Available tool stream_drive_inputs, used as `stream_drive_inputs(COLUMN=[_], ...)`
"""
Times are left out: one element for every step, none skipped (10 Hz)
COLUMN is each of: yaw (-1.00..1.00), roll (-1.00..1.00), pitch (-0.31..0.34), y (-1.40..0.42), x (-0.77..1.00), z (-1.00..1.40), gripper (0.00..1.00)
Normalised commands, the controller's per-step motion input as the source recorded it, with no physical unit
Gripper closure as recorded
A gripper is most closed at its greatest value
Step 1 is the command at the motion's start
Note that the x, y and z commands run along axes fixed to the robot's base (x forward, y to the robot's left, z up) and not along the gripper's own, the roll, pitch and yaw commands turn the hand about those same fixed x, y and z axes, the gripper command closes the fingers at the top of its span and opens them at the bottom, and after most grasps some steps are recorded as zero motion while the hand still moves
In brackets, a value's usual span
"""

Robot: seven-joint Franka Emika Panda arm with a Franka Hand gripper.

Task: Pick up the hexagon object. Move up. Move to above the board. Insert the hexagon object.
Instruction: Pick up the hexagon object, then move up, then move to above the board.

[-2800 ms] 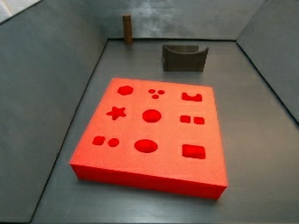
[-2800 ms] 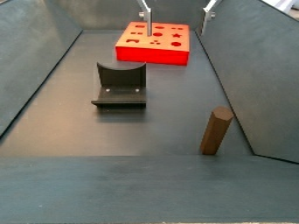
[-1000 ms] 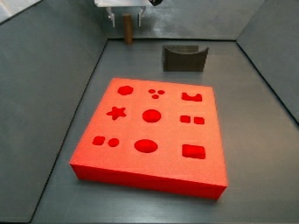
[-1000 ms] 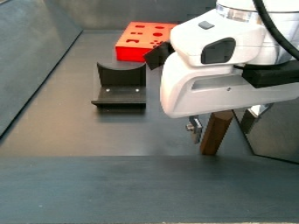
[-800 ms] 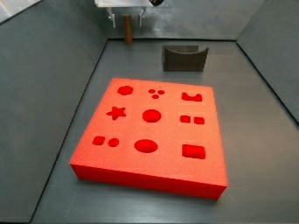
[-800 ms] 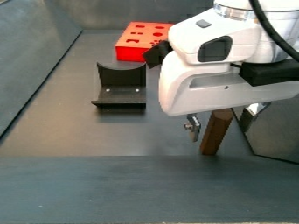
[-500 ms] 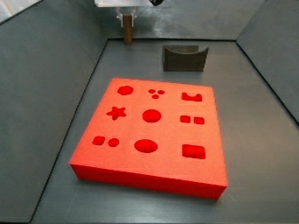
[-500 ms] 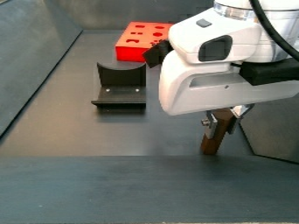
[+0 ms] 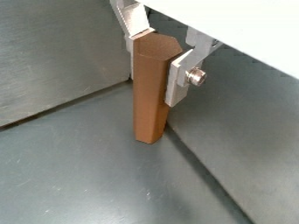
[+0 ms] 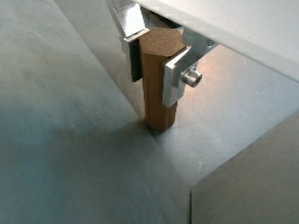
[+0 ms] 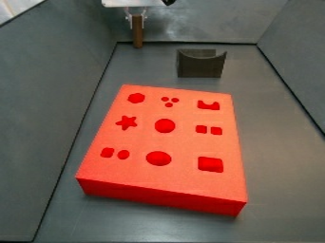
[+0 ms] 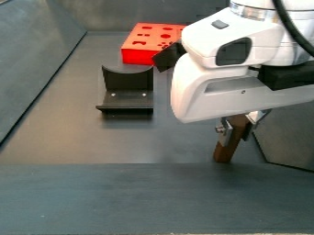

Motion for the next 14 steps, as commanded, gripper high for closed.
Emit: stream_drive_inputs(yaw=[0.00,0.00,0.00,0.00,0.00,-0.04,-0.04,-0.04,-0.03,-0.02,-0.15,-0.14,-0.11,-0.09], roll=[0.00,0.00,0.00,0.00,0.00,-0.01,0.02,0.04,0.06,0.08,0.24,0.23,0.18,0.14], pitch=[0.000,0.000,0.000,0.000,0.000,0.025,0.033,0.038,0.055,0.067,-0.280,-0.276,-0.204,-0.134], y=[0.00,0.00,0.00,0.00,0.00,-0.06,-0.05,-0.03,-0.02,-0.02,0.19,0.20,0.17,0.16], x=[0.00,0.00,0.00,0.00,0.00,-0.02,-0.04,-0.04,-0.03,-0.03,0.02,0.03,0.01,0.00], z=[0.00,0.00,0.00,0.00,0.83,0.79,0.66,0.56,0.37,0.22,1.00,1.00,1.00,1.00], gripper=[1.00,1.00,1.00,1.00,1.00,1.00,1.00,1.00,1.00,1.00,1.00,1.00,1.00,1.00])
